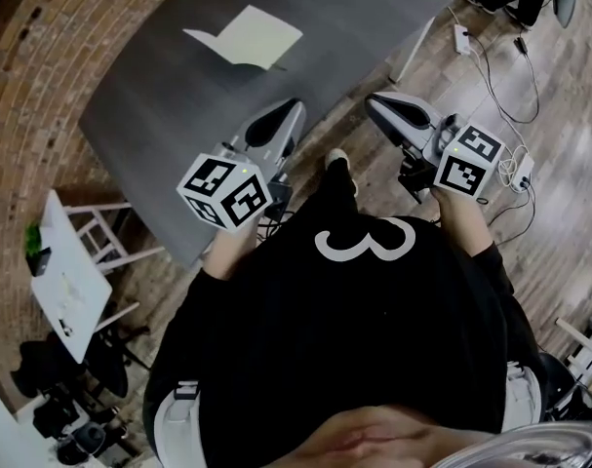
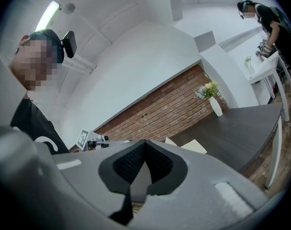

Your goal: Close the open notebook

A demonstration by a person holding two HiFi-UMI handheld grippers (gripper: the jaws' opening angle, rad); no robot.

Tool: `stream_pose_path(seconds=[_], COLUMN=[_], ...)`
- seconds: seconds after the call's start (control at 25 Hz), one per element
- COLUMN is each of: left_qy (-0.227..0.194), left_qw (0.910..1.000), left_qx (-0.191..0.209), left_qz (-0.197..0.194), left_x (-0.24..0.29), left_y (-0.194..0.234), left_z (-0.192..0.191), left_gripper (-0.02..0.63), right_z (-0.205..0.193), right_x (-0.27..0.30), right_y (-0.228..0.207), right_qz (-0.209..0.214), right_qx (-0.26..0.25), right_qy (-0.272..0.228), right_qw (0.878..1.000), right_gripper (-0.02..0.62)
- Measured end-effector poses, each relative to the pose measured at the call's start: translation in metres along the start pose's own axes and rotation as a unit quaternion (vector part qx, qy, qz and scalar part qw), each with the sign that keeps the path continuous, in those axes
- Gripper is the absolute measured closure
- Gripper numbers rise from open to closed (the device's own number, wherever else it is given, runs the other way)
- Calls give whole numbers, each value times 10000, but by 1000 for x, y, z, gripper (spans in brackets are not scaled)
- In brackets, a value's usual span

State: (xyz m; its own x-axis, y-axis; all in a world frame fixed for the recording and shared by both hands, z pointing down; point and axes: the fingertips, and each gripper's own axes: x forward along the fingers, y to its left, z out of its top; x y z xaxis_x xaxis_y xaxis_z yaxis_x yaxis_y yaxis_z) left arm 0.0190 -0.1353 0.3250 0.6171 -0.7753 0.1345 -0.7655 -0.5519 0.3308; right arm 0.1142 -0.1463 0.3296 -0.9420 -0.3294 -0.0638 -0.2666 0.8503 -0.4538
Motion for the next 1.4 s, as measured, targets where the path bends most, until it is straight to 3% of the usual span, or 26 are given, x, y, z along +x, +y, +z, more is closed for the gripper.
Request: stream_pose_path(seconds=[0.32,0.56,0.76,1.0,1.4], left_qy=[-55,-415,-501,-776,-880], left_qw=[9987,9941,9906,9811,9600], left_qx=[-297,-466,-501,-554,-709], left_qz=[407,886,1168,1682,2561], left_x=[36,61,69,48,13], left_y=[58,118,150,185,224], left_z=[1,34,47,66,56], left_gripper=[589,589,589,589,589], right_z=[23,56,64,65,56], right_x=[35,76,105,132,170], right_y=[-60,-111,-142,-162,-161], right_qz=[209,354,510,588,1112], right_qx=[6,-321,-229,-67,34], right_qy=[318,635,758,952,1273], right_qw=[9993,9968,9956,9937,9856], right_gripper=[594,594,594,594,594])
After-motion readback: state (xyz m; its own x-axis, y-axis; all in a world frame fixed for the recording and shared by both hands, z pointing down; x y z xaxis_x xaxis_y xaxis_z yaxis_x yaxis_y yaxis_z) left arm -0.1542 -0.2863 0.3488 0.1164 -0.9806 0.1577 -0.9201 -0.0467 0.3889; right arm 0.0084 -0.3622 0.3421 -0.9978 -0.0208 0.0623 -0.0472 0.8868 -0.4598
